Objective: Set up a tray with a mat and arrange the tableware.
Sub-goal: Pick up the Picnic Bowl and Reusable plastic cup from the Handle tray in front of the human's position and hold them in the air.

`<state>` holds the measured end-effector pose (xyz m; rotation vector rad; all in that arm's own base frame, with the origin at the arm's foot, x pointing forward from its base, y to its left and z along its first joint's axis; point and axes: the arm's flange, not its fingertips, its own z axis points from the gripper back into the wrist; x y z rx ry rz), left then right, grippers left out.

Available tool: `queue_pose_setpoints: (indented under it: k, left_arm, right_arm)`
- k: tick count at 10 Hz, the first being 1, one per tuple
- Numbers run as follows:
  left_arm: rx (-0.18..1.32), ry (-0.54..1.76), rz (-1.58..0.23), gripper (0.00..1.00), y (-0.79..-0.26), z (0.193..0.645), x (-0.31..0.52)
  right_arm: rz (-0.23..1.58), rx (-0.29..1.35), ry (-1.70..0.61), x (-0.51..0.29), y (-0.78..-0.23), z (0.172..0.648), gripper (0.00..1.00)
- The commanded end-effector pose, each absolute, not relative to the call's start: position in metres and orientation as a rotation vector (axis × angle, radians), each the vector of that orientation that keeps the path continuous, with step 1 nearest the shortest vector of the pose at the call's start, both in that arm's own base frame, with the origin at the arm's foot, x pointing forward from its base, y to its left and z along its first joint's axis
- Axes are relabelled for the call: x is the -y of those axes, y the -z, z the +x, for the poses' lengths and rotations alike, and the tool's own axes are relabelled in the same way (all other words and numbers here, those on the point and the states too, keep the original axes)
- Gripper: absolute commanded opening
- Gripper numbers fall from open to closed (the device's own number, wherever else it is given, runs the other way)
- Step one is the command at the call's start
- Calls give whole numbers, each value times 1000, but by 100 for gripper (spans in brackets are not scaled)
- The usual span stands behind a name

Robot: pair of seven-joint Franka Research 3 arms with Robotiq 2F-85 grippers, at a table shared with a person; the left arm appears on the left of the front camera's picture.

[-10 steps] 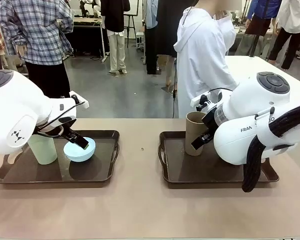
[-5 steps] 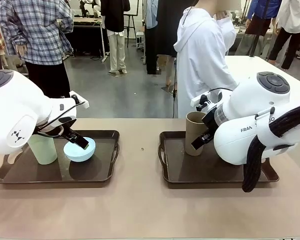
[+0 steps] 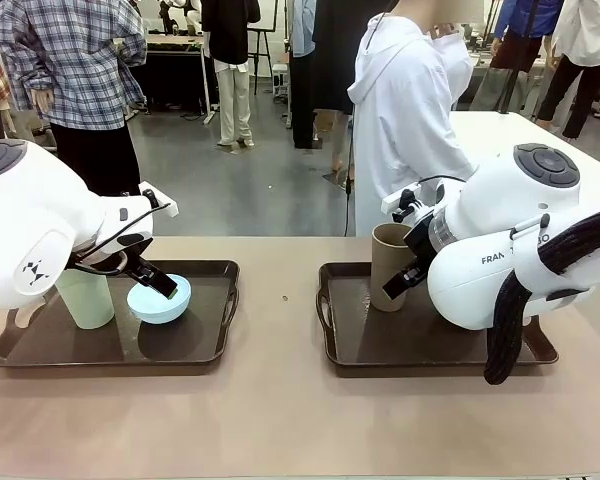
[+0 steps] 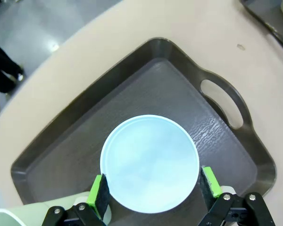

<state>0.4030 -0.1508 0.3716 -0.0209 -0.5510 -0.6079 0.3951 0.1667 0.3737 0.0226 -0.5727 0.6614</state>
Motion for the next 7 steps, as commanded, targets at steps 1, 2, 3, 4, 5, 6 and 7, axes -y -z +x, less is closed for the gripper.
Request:
queue_pose_setpoints:
  k: [1,2,3,4,5,6,7]
  left_arm:
    - [551,607,-21,100,-372,403,151]
    - [551,607,-21,100,-372,403,151]
    - [551,607,-21,100,-372,403,151]
    - [551,607,-21,100,-372,403,151]
    - [551,607,-21,100,-372,403,151]
    - [551,607,-21,100,-372,403,151]
    - [551,607,-21,100,-372,403,151]
  right_arm:
    - [23,573,-661,-167,-374,395,100]
    - [23,573,-661,-167,-374,395,100]
    - [23,573,-661,-167,-374,395,100]
    - [23,573,-661,-167,-374,395,100]
    - [23,573,-661,-167,-374,395,100]
    - [23,573,-661,-167,-374,395,100]
    - [23,573,-661,-167,-374,395,100]
